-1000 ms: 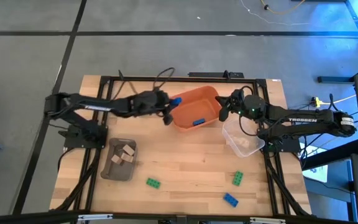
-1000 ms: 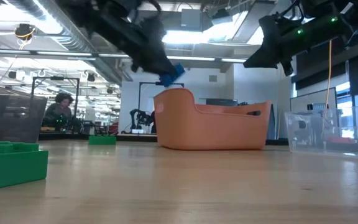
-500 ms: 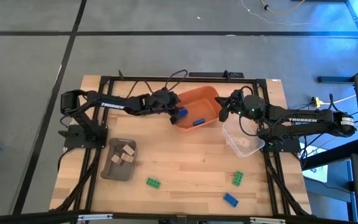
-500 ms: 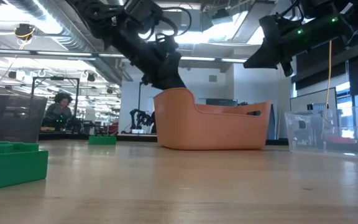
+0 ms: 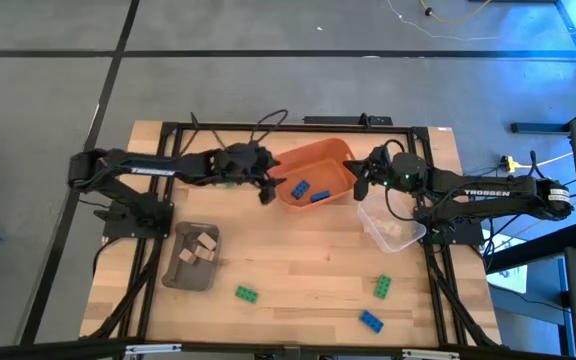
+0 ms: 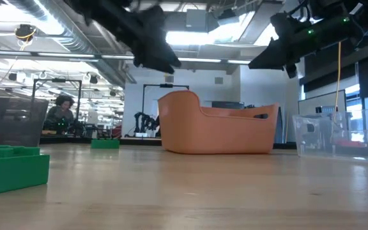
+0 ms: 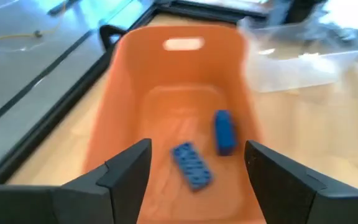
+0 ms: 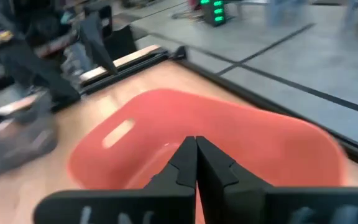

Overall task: Sort & place blocks by color
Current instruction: Put the top green game piece into the transparent bin

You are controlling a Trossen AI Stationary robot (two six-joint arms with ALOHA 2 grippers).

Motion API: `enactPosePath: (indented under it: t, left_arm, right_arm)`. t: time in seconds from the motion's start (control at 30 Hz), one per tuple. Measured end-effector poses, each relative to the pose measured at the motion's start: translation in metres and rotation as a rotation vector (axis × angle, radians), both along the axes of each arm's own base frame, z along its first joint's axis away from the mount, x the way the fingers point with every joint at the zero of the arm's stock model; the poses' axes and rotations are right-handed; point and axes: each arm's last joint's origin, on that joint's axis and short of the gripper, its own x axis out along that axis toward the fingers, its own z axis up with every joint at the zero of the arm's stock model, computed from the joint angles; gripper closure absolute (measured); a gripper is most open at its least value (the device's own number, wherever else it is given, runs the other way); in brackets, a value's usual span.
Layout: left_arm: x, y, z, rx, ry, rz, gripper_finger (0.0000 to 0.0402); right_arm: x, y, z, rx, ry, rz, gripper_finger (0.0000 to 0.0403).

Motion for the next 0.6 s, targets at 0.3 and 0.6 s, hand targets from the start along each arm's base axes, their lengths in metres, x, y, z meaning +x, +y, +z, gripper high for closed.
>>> enactPosePath:
  t: [0.3, 0.6]
  left_arm:
    - [-0.059, -0.064, -0.023, 0.044, -0.308, -0.118, 0.0154]
    - [-0.101, -0.071, -0.046, 0.068, -0.516, -0.12, 0.0154]
  right_arm:
    - [0.003, 0.011, 0.0, 0.009, -0.004, 0.175, 0.0403]
    - [0.008, 0.039, 0.006, -0.045, -0.047, 0.331, 0.0402]
